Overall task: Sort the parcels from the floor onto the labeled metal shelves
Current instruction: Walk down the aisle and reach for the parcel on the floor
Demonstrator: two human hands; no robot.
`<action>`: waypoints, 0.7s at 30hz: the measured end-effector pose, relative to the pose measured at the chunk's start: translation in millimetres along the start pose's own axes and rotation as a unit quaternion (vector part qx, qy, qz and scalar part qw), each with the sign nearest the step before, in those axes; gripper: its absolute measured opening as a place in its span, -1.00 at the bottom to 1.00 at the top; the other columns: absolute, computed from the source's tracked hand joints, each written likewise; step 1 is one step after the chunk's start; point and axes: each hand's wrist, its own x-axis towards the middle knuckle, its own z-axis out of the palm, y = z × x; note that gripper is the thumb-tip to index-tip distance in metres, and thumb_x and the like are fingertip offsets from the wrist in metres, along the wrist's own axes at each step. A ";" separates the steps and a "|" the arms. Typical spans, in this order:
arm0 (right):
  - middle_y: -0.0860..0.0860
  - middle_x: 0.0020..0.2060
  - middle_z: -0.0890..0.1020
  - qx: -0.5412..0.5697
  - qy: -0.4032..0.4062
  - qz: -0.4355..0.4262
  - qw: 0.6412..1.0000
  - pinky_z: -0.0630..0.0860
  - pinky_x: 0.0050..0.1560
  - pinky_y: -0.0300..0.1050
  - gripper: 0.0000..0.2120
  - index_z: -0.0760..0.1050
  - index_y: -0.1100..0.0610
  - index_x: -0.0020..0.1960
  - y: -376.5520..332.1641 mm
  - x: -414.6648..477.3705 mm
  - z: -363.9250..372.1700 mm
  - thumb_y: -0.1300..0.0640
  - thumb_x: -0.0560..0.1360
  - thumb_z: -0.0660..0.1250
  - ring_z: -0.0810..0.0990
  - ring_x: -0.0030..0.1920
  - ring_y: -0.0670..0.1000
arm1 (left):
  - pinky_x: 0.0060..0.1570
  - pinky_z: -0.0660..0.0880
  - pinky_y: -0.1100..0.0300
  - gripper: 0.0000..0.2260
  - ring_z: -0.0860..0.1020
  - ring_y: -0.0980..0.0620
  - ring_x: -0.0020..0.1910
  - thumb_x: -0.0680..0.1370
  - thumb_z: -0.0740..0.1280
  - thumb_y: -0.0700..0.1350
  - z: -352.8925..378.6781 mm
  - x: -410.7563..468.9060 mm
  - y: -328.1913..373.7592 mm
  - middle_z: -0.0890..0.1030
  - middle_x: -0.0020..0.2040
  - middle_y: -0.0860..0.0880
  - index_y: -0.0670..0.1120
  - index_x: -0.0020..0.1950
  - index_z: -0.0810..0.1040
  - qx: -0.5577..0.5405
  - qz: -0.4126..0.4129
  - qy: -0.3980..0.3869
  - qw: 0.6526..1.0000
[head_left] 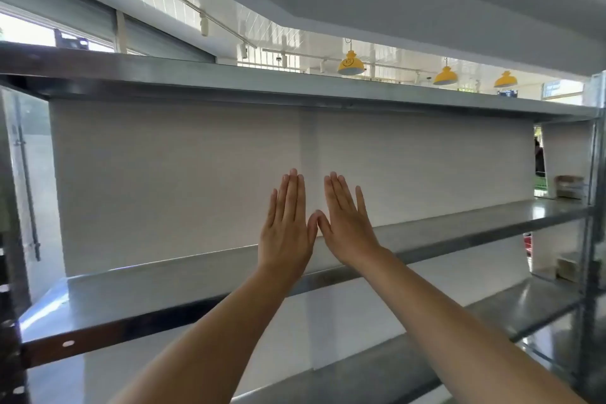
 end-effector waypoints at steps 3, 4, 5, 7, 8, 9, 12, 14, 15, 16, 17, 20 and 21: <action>-0.01 0.57 -0.30 -0.019 0.001 0.015 1.000 -0.46 0.45 -0.03 -0.33 -0.33 0.08 0.59 21.4 -4.5 -1.0 -0.19 0.65 -0.12 -0.37 0.53 -0.03 | 0.62 -0.05 -0.03 -0.36 -0.19 -0.08 0.64 0.67 -0.29 0.19 9.0 7.5 17.6 -0.22 0.66 -0.14 -0.17 0.63 -0.26 -0.012 -0.004 -0.003 1.000; -0.01 0.57 -0.30 -0.025 -0.004 0.020 0.999 -0.46 0.46 -0.02 -0.33 -0.33 0.09 0.59 29.7 -6.9 0.3 -0.19 0.66 -0.12 -0.36 0.54 -0.03 | 0.61 -0.05 -0.03 -0.37 -0.18 -0.09 0.64 0.66 -0.32 0.18 15.8 10.1 24.3 -0.22 0.66 -0.14 -0.18 0.63 -0.26 -0.017 0.002 0.006 1.000; -0.01 0.58 -0.29 -0.029 -0.006 0.023 0.999 -0.45 0.46 -0.02 -0.34 -0.32 0.09 0.59 38.2 -8.0 1.0 -0.18 0.66 -0.13 -0.35 0.54 -0.02 | 0.61 -0.05 -0.03 -0.37 -0.17 -0.09 0.64 0.66 -0.35 0.17 18.8 12.9 32.4 -0.20 0.66 -0.14 -0.18 0.63 -0.25 -0.022 0.003 0.008 1.000; 0.00 0.58 -0.28 -0.040 -0.009 0.030 0.999 -0.45 0.46 -0.02 -0.34 -0.31 0.10 0.59 55.5 -10.7 -0.5 -0.18 0.66 -0.12 -0.33 0.56 0.00 | 0.61 -0.05 -0.02 -0.36 -0.16 -0.09 0.64 0.65 -0.37 0.17 24.4 17.7 50.1 -0.19 0.66 -0.14 -0.18 0.64 -0.22 -0.030 0.007 0.001 1.000; 0.01 0.58 -0.28 -0.046 -0.013 0.034 0.998 -0.45 0.46 -0.01 -0.34 -0.31 0.11 0.59 65.8 -12.1 -1.8 -0.18 0.66 -0.12 -0.32 0.56 0.00 | 0.61 -0.05 -0.02 -0.35 -0.16 -0.09 0.64 0.65 -0.36 0.18 29.0 20.6 58.9 -0.19 0.66 -0.14 -0.19 0.64 -0.21 -0.034 0.013 0.001 0.999; 0.01 0.58 -0.28 -0.048 -0.017 0.039 0.998 -0.44 0.47 0.00 -0.33 -0.31 0.11 0.59 75.8 -13.6 -2.7 -0.18 0.66 -0.12 -0.32 0.56 0.01 | 0.61 -0.05 -0.02 -0.35 -0.15 -0.09 0.64 0.66 -0.34 0.18 32.9 23.2 68.6 -0.18 0.66 -0.15 -0.19 0.64 -0.19 -0.037 0.017 0.000 0.999; 0.02 0.58 -0.28 -0.063 -0.016 0.053 0.996 -0.38 0.51 0.04 -0.32 -0.31 0.12 0.59 107.9 -22.0 -9.6 -0.21 0.63 -0.18 -0.33 0.56 0.02 | 0.60 -0.02 -0.03 -0.34 -0.10 -0.10 0.64 0.66 -0.28 0.21 43.9 31.9 101.8 -0.11 0.66 -0.15 -0.19 0.64 -0.14 -0.062 0.026 -0.007 0.998; 0.03 0.58 -0.30 -0.071 -0.022 0.062 0.995 -0.34 0.54 0.06 -0.28 -0.34 0.12 0.58 131.2 -28.9 -17.7 -0.25 0.55 -0.33 -0.33 0.56 0.03 | 0.60 -0.03 -0.03 -0.33 -0.10 -0.09 0.64 0.66 -0.30 0.22 49.9 37.5 126.0 -0.11 0.66 -0.14 -0.18 0.64 -0.14 -0.076 0.033 -0.012 0.996; 0.02 0.57 -0.31 -0.069 -0.021 0.066 0.995 -0.32 0.55 0.07 -0.25 -0.35 0.12 0.58 143.2 -32.6 -22.1 -0.26 0.50 -0.41 -0.33 0.56 0.03 | 0.60 -0.04 -0.02 -0.33 -0.11 -0.09 0.64 0.66 -0.29 0.23 52.7 39.9 138.5 -0.12 0.66 -0.14 -0.18 0.64 -0.14 -0.082 0.037 -0.014 0.996; 0.02 0.57 -0.31 -0.067 -0.014 0.072 0.995 -0.31 0.55 0.08 -0.22 -0.36 0.12 0.57 154.9 -36.2 -26.4 -0.27 0.46 -0.46 -0.33 0.56 0.03 | 0.60 -0.05 -0.02 -0.33 -0.12 -0.08 0.63 0.66 -0.28 0.23 55.8 42.1 150.9 -0.13 0.66 -0.13 -0.18 0.64 -0.14 -0.094 0.040 -0.017 0.995; 0.01 0.57 -0.31 -0.064 -0.008 0.079 0.995 -0.32 0.55 0.07 -0.21 -0.36 0.12 0.57 166.7 -39.4 -30.6 -0.27 0.45 -0.47 -0.34 0.56 0.02 | 0.60 -0.06 -0.02 -0.33 -0.13 -0.08 0.63 0.66 -0.27 0.22 57.9 44.5 163.5 -0.14 0.66 -0.13 -0.18 0.64 -0.15 -0.103 0.044 -0.016 0.994; 0.00 0.57 -0.32 -0.057 0.021 0.119 0.991 -0.32 0.55 0.07 -0.27 -0.38 0.10 0.57 199.7 -52.4 -41.7 -0.25 0.50 -0.42 -0.34 0.56 0.00 | 0.60 -0.10 -0.01 -0.36 -0.16 -0.06 0.64 0.67 -0.27 0.19 62.9 49.3 203.5 -0.19 0.66 -0.13 -0.18 0.64 -0.21 -0.140 0.045 -0.019 0.989; 0.00 0.57 -0.32 -0.052 0.033 0.136 0.989 -0.30 0.55 0.07 -0.29 -0.38 0.10 0.57 210.3 -58.1 -44.9 -0.24 0.53 -0.38 -0.34 0.56 -0.01 | 0.60 -0.12 0.00 -0.36 -0.20 -0.06 0.63 0.67 -0.28 0.18 64.8 50.1 217.5 -0.23 0.65 -0.13 -0.18 0.63 -0.26 -0.148 0.043 -0.021 0.988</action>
